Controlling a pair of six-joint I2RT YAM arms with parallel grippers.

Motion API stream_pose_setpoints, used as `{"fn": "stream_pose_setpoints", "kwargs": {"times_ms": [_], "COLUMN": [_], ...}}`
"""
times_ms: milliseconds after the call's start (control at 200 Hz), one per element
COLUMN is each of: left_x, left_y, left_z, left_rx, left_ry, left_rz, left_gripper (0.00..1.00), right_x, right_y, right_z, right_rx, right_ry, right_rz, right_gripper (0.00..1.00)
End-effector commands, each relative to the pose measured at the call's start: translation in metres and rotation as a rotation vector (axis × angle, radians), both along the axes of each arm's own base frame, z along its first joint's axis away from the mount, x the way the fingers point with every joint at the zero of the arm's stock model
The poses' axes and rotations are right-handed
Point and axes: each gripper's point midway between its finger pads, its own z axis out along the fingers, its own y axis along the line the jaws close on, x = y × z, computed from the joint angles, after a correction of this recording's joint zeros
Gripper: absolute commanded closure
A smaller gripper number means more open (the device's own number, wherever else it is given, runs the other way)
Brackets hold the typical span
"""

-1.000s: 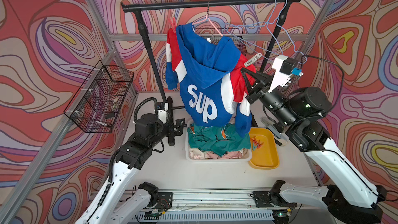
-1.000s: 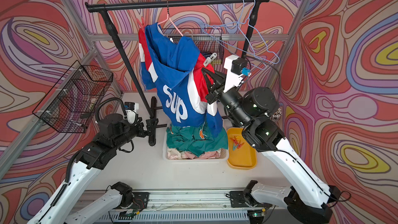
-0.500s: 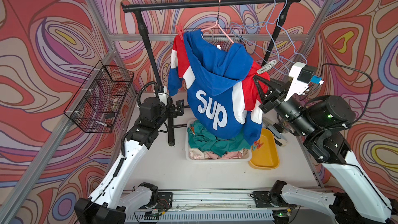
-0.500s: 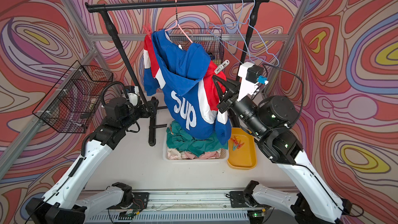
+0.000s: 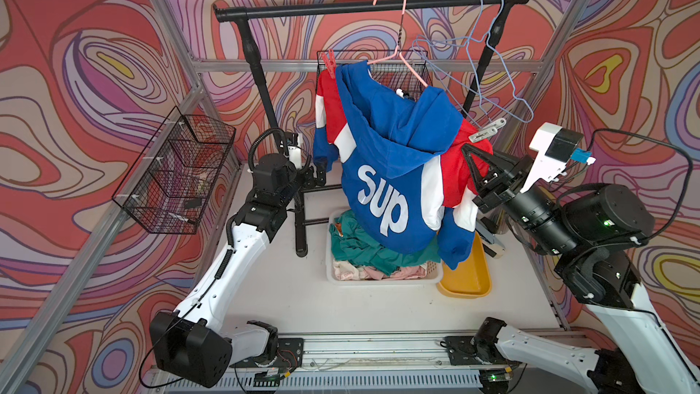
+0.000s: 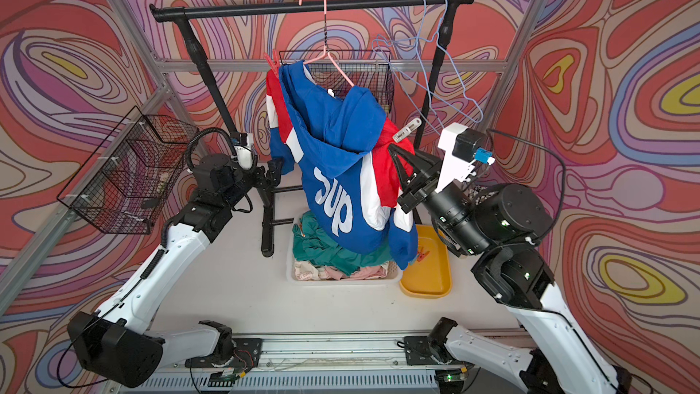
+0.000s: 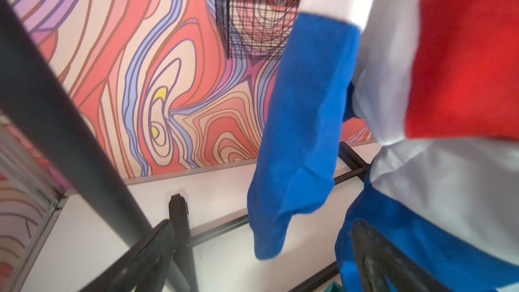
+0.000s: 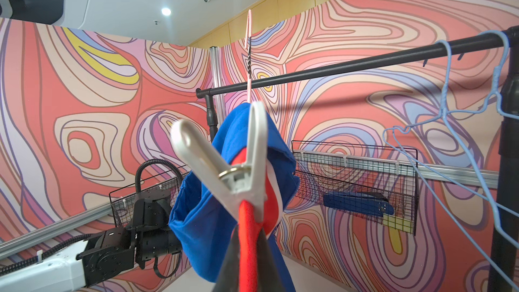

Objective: Remove the clothespins securing jackets to the hanger
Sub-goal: Adjust the jacket in the basket.

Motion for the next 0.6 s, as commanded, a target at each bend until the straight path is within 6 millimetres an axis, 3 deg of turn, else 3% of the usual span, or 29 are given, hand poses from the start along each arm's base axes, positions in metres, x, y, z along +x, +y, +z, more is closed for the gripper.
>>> {"fn": "stream_pose_setpoints", "kwargs": {"times_ms": [0, 270, 341, 411, 596], "left_x": [0.006, 0.039, 0.047, 0.049, 0.030], "left_y": [-0.016, -0.033, -0.038, -0.049, -0.083], "left_z": [0.028, 0.014, 0.007, 0.003, 0.004], "left_rx": [0.033, 0.064, 0.064, 0.040, -0.120], "left_ry": [-0.111, -0.080, -0.063, -0.046, 0.015], "left_rz": [-0.121, -0.195, -0.220, -0.275, -0.472], "left_gripper": [0.00, 0.00, 0.05, 0.19, 0.77], "right_x": [-0.020, -0.024, -0.026, -0.026, -0.019], "right_y": [-0.016, -0.019, -0.019, -0.020, -0.011], "right_z": [0.032, 0.032, 0.032, 0.033, 0.026], "right_rx": [0.080, 0.061, 0.060, 0.058, 0.035], "right_ry": [-0.101, -0.103, -0.106, -0.107, -0.093], "right_rz": [0.001, 0.001, 0.005, 0.005, 0.010], "right_gripper": [1.00, 1.00, 1.00, 1.00, 1.00]}}
